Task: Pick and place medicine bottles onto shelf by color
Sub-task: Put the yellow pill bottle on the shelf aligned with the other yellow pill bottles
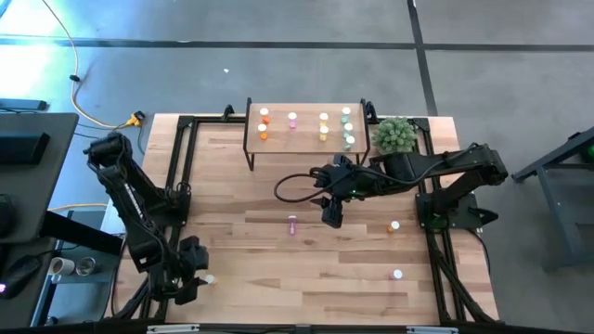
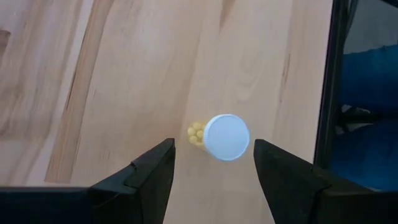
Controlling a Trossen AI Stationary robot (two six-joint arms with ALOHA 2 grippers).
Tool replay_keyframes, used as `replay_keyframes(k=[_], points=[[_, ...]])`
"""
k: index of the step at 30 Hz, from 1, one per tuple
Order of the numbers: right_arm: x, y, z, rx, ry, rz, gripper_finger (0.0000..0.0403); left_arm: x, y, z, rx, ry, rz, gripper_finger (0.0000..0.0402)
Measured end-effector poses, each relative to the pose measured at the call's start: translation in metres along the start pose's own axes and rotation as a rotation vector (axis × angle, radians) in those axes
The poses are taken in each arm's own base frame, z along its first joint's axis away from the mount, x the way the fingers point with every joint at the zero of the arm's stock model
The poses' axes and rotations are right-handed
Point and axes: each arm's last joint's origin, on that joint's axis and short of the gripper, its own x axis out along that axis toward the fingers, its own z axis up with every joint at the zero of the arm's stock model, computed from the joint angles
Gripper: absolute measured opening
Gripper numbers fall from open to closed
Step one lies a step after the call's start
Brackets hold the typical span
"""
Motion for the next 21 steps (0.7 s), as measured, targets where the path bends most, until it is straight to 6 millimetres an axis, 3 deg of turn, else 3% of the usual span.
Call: replay_keyframes(k=[14,21], points=[[0.000,0.000,0.000,0.001,-0.001,-0.001,0.0197,0.023,-0.006,-0.007,0.024,0.021,0.040,0.0209],[0.000,0.000,0.001,0.003,-0.009,0.001,0.0197,0.023,-0.005,-0.006,0.049,-0.043,0.058,0.0209]])
